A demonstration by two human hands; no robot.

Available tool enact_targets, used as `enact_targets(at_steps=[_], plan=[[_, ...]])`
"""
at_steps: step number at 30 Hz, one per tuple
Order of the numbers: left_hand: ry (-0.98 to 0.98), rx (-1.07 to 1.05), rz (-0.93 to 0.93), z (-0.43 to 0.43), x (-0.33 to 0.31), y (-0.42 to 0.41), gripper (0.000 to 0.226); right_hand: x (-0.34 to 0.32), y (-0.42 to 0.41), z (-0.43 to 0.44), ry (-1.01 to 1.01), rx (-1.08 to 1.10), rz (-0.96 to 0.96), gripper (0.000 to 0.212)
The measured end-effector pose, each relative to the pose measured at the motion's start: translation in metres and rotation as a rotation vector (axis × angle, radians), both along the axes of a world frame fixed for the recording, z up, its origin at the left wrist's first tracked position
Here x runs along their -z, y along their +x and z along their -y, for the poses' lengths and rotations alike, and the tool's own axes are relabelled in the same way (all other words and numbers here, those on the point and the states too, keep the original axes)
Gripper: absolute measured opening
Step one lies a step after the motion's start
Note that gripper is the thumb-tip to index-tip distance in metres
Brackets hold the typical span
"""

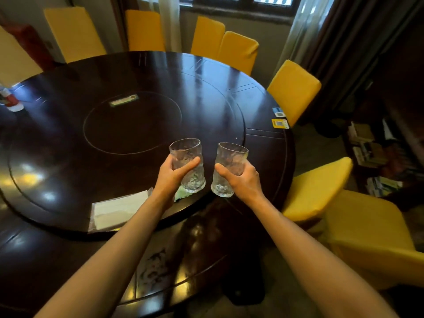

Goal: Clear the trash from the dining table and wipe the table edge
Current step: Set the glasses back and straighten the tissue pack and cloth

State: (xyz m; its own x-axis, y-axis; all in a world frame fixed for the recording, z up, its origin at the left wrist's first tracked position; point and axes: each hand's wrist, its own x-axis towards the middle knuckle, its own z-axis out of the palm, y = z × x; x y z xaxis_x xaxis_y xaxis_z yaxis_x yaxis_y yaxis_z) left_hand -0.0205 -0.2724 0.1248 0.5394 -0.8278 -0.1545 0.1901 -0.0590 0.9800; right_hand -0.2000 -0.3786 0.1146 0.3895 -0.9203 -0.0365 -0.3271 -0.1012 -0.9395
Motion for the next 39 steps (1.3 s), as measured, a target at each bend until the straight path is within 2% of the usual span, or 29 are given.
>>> enact_targets(at_steps=[7,12,15,20,25,28,33,39], plan=[[0.049,0.086,0.098,0.024,-0.005,-0.059,0.063,-0.003,-0.071,0.012,-0.027,0.078,0.013,0.052],[0.069,0.133,0.094,0.044,0.003,-0.076,0.072,0.008,-0.098,0.029,-0.013,0.141,0.004,0.079],[0.101,0.157,0.112,0.060,0.013,-0.074,0.071,0.016,-0.105,0.041,0.016,0.179,0.010,0.082],[0.153,0.208,0.173,0.092,0.035,-0.064,0.084,0.034,-0.104,0.061,0.042,0.241,-0.033,0.090],[0.200,0.270,0.249,0.121,0.070,-0.054,0.070,0.061,-0.096,0.078,0.097,0.309,-0.092,0.085],[0.247,0.315,0.295,0.135,0.095,-0.054,0.078,0.084,-0.094,0.090,0.122,0.357,-0.128,0.083],[0.317,0.353,0.329,0.152,0.130,-0.059,0.077,0.121,-0.092,0.105,0.153,0.384,-0.209,0.086],[0.312,0.410,0.392,0.169,0.153,-0.064,0.083,0.148,-0.089,0.117,0.169,0.403,-0.244,0.082]])
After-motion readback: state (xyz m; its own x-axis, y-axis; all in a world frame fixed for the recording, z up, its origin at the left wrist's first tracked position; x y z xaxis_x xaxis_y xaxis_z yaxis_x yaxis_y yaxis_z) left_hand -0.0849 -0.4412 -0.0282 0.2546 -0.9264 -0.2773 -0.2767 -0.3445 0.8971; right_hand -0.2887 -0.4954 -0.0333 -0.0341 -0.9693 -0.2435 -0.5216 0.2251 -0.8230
